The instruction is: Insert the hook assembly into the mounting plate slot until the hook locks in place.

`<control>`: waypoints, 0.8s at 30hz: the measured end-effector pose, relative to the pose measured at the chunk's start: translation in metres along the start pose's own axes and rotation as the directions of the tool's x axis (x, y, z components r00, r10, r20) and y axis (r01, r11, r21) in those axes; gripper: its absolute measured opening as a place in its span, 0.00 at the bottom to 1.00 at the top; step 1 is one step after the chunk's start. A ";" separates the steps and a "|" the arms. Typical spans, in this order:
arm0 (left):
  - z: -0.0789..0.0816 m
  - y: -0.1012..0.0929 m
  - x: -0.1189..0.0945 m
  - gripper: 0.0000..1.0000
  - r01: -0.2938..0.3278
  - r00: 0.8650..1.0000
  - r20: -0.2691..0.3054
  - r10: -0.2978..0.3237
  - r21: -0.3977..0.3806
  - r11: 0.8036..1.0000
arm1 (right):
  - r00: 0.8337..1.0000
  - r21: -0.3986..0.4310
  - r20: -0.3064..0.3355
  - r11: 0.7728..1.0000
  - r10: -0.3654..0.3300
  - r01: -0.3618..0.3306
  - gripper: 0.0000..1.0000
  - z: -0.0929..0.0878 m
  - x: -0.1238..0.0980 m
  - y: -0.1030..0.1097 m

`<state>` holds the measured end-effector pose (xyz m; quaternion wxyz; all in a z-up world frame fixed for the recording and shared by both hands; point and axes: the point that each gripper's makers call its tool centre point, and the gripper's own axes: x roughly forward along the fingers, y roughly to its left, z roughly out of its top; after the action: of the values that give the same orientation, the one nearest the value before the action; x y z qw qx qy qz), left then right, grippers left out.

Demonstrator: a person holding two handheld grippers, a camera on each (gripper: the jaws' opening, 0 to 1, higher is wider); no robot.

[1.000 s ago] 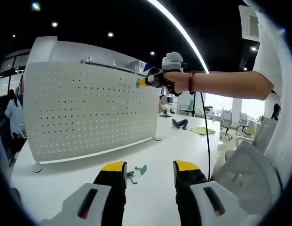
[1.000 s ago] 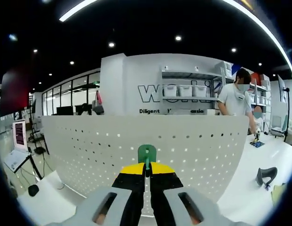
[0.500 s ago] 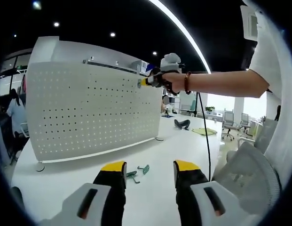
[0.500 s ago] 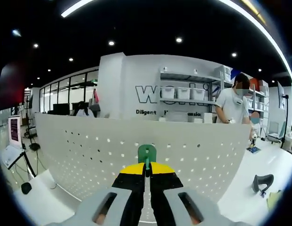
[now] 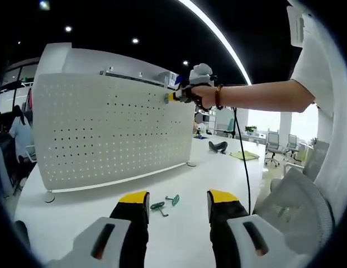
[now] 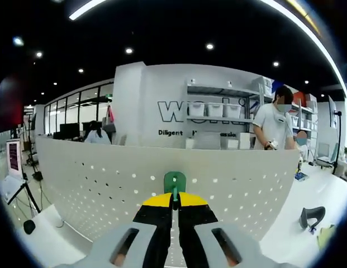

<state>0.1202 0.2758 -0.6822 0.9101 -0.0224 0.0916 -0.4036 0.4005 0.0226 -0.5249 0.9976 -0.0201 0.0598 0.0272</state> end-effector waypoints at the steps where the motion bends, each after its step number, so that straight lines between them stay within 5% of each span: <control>1: 0.000 0.001 0.000 0.43 -0.002 1.000 0.000 0.002 -0.001 1.000 | 1.000 0.000 -0.001 1.000 -0.001 0.001 0.01 0.000 0.001 0.000; 24: 0.001 0.004 -0.005 0.43 -0.018 1.000 0.011 0.018 -0.018 1.000 | 0.999 0.005 -0.023 1.000 -0.028 0.028 0.02 -0.010 0.002 0.009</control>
<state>0.1200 0.2816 -0.6812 0.9140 -0.0319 0.0902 -0.3943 0.4010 0.0311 -0.5359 0.9972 -0.0184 0.0712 0.0129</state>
